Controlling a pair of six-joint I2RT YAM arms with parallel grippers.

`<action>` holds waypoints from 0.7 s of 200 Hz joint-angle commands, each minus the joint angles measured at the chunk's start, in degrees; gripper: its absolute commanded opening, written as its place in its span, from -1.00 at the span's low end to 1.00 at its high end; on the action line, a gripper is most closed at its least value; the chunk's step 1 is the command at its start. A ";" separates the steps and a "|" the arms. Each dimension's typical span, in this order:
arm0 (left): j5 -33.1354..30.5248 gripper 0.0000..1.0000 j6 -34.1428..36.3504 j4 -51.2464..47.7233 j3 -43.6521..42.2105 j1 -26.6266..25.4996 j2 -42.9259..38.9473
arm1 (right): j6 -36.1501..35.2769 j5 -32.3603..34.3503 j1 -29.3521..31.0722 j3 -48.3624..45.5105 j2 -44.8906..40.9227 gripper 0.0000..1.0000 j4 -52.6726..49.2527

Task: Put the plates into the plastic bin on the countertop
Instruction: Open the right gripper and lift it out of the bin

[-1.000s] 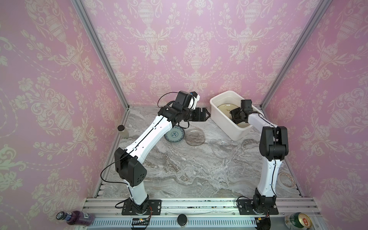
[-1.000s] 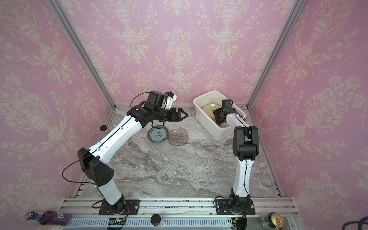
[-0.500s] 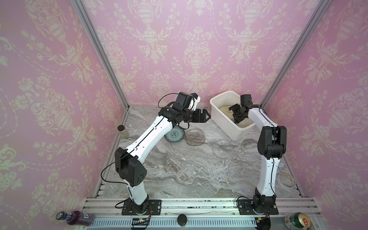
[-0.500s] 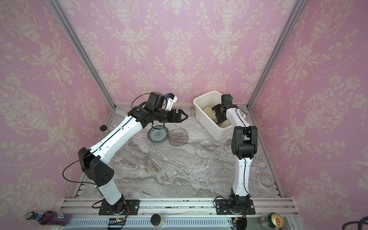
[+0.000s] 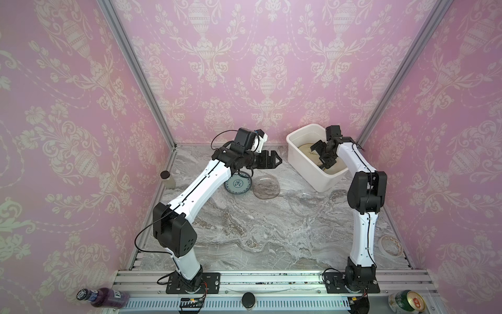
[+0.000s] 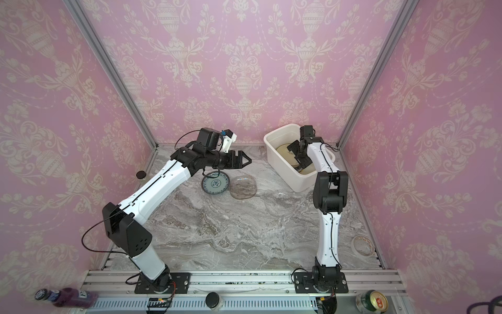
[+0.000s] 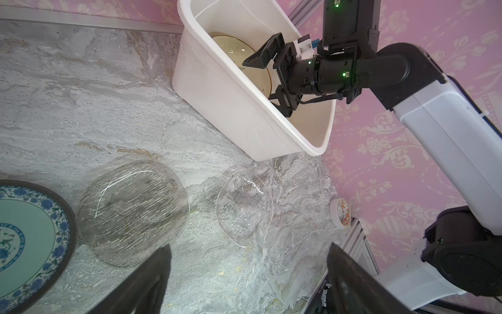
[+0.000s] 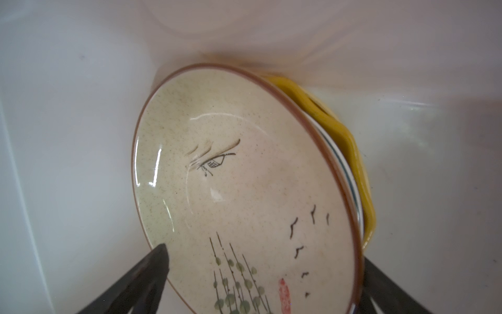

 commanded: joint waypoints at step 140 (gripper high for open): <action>-0.96 0.85 -0.83 2.82 -13.95 6.96 -16.50 | -11.46 1.20 2.82 6.65 -11.70 0.99 -5.76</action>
